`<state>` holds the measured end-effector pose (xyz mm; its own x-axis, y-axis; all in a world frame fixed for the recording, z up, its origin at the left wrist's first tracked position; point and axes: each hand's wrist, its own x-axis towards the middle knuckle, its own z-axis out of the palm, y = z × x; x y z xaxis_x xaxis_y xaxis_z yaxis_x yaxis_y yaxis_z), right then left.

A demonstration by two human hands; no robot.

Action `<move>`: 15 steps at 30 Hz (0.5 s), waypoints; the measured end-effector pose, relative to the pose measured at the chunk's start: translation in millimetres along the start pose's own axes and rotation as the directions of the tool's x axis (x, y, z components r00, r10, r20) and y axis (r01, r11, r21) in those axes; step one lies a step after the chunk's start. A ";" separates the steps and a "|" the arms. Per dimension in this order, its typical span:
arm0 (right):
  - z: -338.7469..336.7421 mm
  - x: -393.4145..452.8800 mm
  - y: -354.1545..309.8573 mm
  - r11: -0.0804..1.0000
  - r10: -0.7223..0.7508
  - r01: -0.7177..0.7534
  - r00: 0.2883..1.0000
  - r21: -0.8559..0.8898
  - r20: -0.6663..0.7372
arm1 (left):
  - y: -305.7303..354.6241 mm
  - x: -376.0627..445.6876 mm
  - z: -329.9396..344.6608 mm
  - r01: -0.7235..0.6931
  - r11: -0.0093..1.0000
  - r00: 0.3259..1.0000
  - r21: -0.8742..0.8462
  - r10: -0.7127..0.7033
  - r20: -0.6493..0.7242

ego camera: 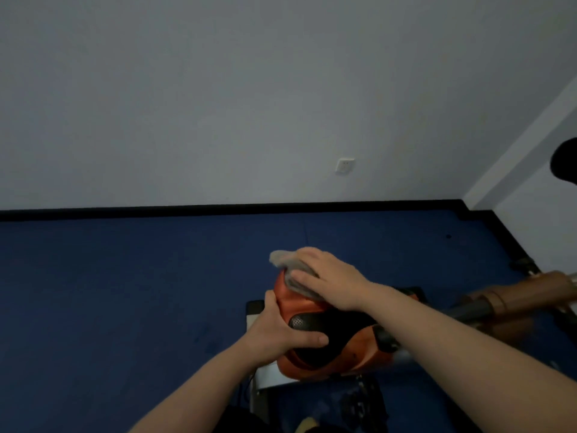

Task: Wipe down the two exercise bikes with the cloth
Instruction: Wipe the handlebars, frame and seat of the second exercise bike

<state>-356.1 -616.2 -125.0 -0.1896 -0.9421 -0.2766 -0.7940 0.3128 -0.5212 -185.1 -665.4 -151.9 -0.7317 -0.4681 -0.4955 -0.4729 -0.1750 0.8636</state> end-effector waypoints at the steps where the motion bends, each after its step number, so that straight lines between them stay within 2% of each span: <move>1: -5.2 -9.5 13.3 0.998 0.039 -0.040 0.999 0.047 0.019 | -0.7 0.9 -0.2 -0.005 1.000 1.000 -0.002 0.005 0.000; 2: -9.7 -12.5 25.3 0.990 0.121 -0.123 0.992 0.071 0.040 | -0.7 1.7 0.0 -0.008 1.000 1.000 -0.012 0.008 0.004; 4: -14.1 -3.9 31.3 0.967 0.254 -0.255 0.963 -0.001 0.086 | -0.7 2.4 0.2 -0.010 0.999 1.000 -0.041 0.011 0.014; 6: -9.0 17.2 14.8 0.976 0.207 -0.197 0.973 -0.097 0.100 | -1.3 3.3 -0.1 -0.019 0.999 0.999 -0.051 0.020 0.029; 11: 11.1 23.0 -30.1 0.984 0.056 -0.062 0.998 -0.167 -0.036 | -10.1 8.4 -4.2 -0.024 1.000 0.999 0.003 0.024 0.038; 13: 11.1 2.0 -15.1 0.995 -0.020 0.013 0.997 -0.095 -0.077 | -9.9 10.1 -6.3 -0.091 0.987 0.996 0.131 0.091 0.000; 15: 5.7 -19.7 8.7 0.999 0.004 0.000 0.994 0.043 -0.105 | -5.3 12.9 -11.0 -0.223 0.938 0.974 0.265 0.228 0.013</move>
<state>-355.9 -594.2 -128.7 -0.2526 -0.9483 -0.1922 -0.7687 0.3174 -0.5554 -186.6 -680.0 -161.8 -0.8263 -0.4848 -0.2866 -0.4105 0.1702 0.8958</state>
